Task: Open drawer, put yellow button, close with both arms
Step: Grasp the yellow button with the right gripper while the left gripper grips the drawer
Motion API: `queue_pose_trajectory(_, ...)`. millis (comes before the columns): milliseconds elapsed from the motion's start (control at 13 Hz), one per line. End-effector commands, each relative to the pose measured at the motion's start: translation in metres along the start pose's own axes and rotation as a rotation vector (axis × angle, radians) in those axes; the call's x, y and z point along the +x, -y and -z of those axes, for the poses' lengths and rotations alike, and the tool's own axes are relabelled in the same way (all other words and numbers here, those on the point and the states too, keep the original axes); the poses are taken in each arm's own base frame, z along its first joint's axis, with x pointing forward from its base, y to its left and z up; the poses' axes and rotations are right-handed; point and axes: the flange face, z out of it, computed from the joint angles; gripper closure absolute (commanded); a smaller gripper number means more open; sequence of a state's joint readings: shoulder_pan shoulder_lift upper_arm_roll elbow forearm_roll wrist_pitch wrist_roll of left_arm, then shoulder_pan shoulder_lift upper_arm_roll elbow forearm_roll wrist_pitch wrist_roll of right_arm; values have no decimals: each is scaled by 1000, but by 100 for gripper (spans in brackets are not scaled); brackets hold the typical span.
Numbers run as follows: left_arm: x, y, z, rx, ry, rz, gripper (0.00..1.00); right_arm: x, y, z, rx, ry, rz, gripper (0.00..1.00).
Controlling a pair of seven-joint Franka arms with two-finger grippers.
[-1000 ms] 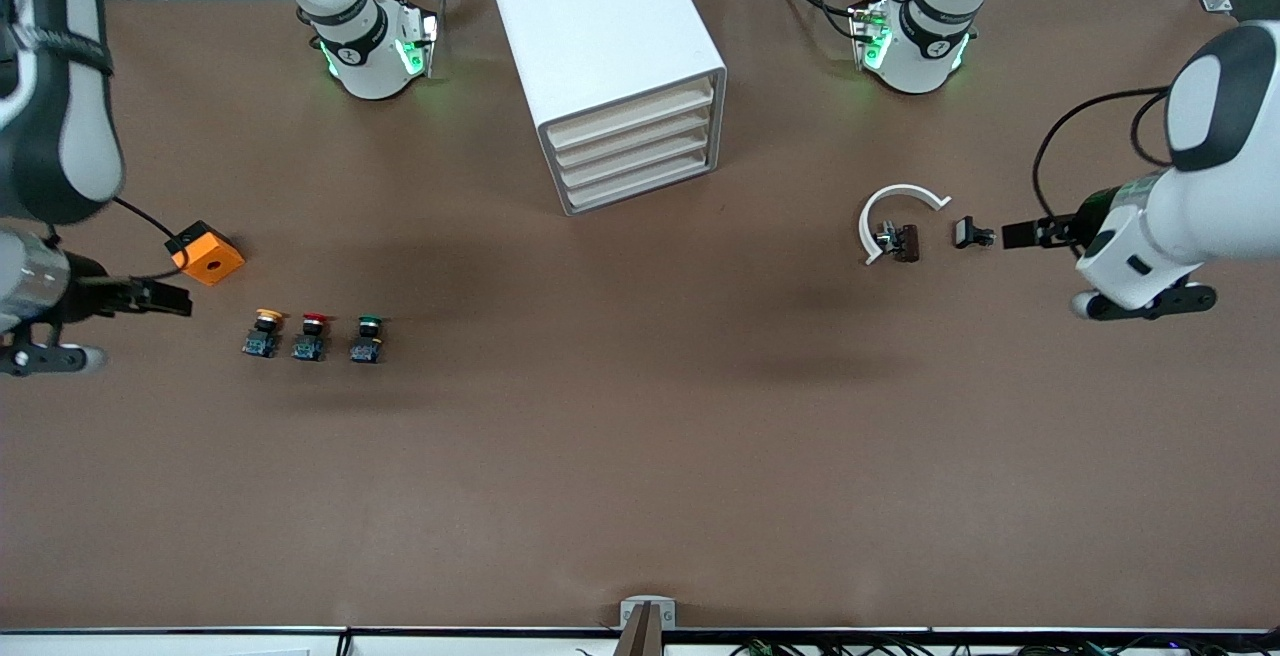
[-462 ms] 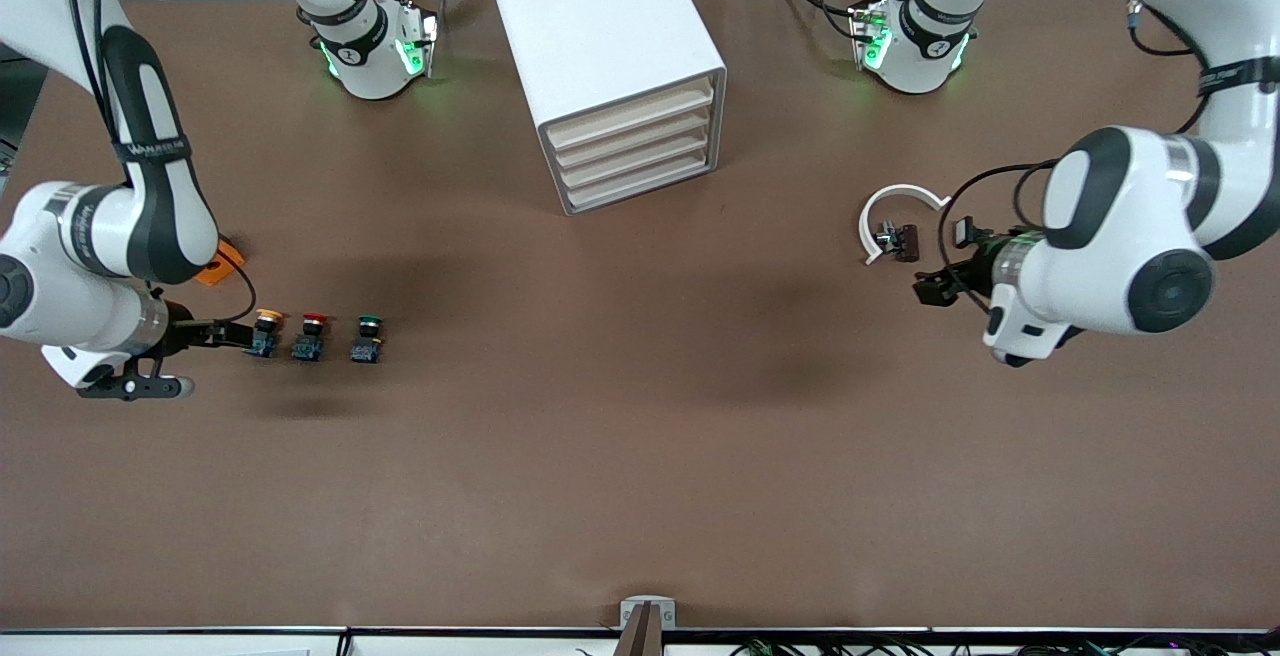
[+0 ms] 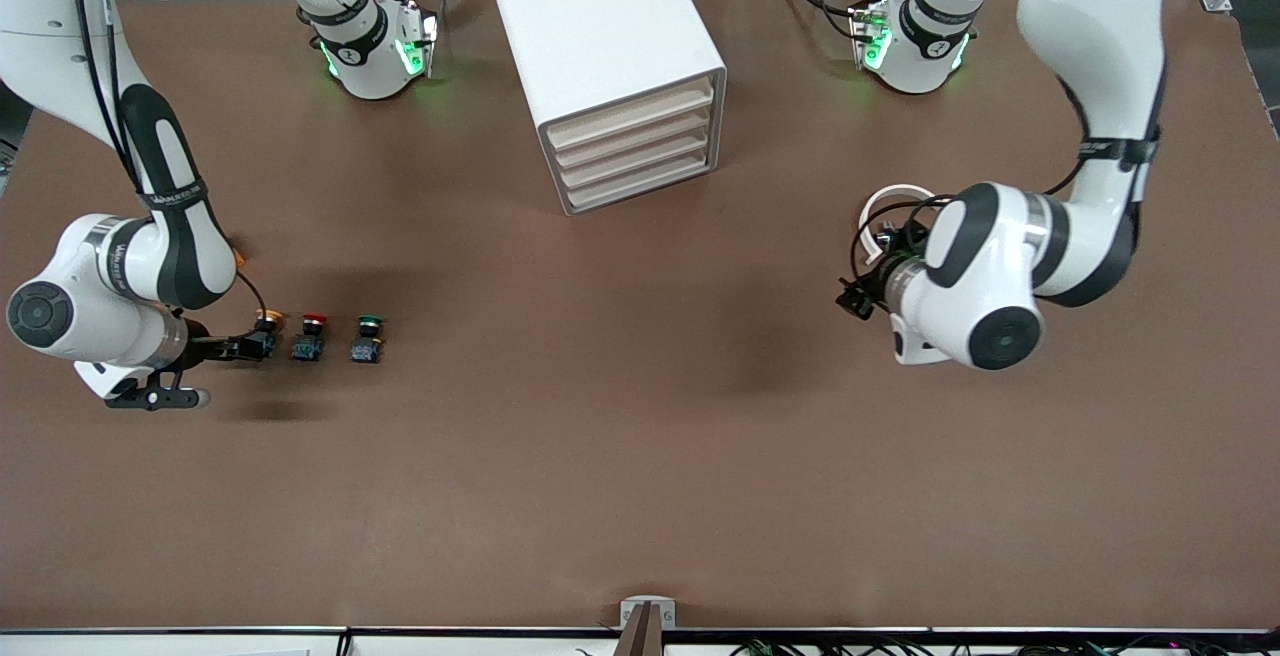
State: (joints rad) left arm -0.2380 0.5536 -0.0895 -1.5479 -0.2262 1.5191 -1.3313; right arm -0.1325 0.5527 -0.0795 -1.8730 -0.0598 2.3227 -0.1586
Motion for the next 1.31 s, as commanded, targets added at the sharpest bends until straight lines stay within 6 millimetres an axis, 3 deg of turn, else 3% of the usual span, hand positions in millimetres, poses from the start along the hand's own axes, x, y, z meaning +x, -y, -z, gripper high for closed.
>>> queue_pose_trajectory(0,-16,-24,-15,25,48,275,0,-16,3,-16,9,-20,5,0)
queue_pose_trajectory(231,-73,-41,-52,95,63,311,0,-25,5,-30,10,-22,3,0)
queue_pose_trajectory(385,-96,-40,-58,145,180,337,0,-26,7,-31,12,-19,5,0)
queue_pose_trajectory(462,-102,-41,-63,177,258,364,0,-26,7,-31,12,-19,-1,9)
queue_pose_trajectory(615,-118,-47,-76,250,364,450,0,-26,6,-31,12,-17,-4,38)
queue_pose_trajectory(846,-162,-55,-100,348,381,617,0,-27,6,-32,14,-8,-4,76)
queue_pose_trajectory(1000,-181,-57,-113,415,420,677,0,-27,7,-31,13,-10,-2,81)
queue_pose_trajectory(1231,-202,-56,-125,513,444,757,17,-26,8,-24,13,-13,0,81)
